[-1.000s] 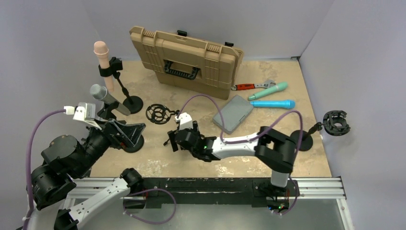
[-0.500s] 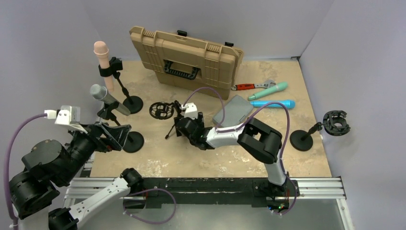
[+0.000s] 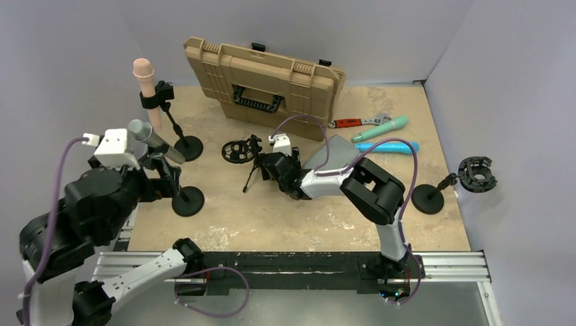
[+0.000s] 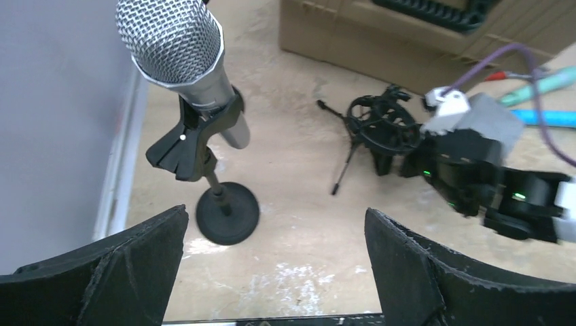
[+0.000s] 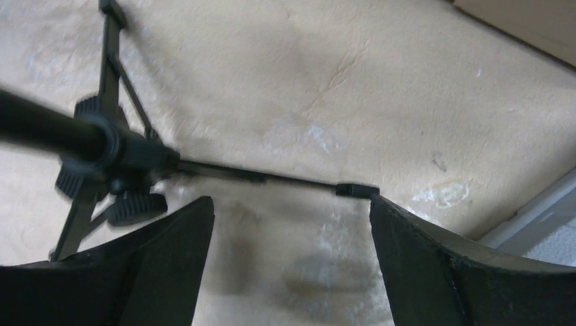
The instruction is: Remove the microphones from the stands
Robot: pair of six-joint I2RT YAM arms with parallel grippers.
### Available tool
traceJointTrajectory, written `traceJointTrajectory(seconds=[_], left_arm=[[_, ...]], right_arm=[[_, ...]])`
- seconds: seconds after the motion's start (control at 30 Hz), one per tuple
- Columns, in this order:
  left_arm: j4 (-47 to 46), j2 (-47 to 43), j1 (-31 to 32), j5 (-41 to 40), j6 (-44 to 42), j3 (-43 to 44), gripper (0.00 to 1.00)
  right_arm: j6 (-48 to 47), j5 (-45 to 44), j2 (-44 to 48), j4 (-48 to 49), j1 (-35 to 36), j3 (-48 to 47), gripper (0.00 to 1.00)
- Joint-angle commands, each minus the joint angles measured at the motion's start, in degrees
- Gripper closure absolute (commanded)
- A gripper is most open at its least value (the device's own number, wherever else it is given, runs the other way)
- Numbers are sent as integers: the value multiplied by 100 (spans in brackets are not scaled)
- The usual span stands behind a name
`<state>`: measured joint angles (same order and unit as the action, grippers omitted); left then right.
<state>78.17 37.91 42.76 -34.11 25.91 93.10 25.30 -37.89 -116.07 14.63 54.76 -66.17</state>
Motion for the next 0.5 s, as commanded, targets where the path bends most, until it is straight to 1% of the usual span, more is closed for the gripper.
traceJointTrajectory(seconds=[0.0, 0.1, 0.27, 0.4, 0.47], left_arm=[[212, 525, -11, -1082, -117, 75, 0], [-26, 785, -10, -1617, -180, 110, 0], [-496, 1206, -78, -2371, -325, 73, 0], [-853, 1476, -384, -2520, -416, -65, 0], [-1389, 1422, -675, -2515, -605, -370, 0]], right_arm=[[-357, 811, 864, 563, 88, 598, 20], [-428, 1225, 1362, 587, 250, 1004, 20], [-198, 1498, 2125, 488, 442, 1421, 21], [-52, 1638, 2738, 505, 439, 1665, 21], [-66, 1638, 2970, 510, 439, 1739, 21]])
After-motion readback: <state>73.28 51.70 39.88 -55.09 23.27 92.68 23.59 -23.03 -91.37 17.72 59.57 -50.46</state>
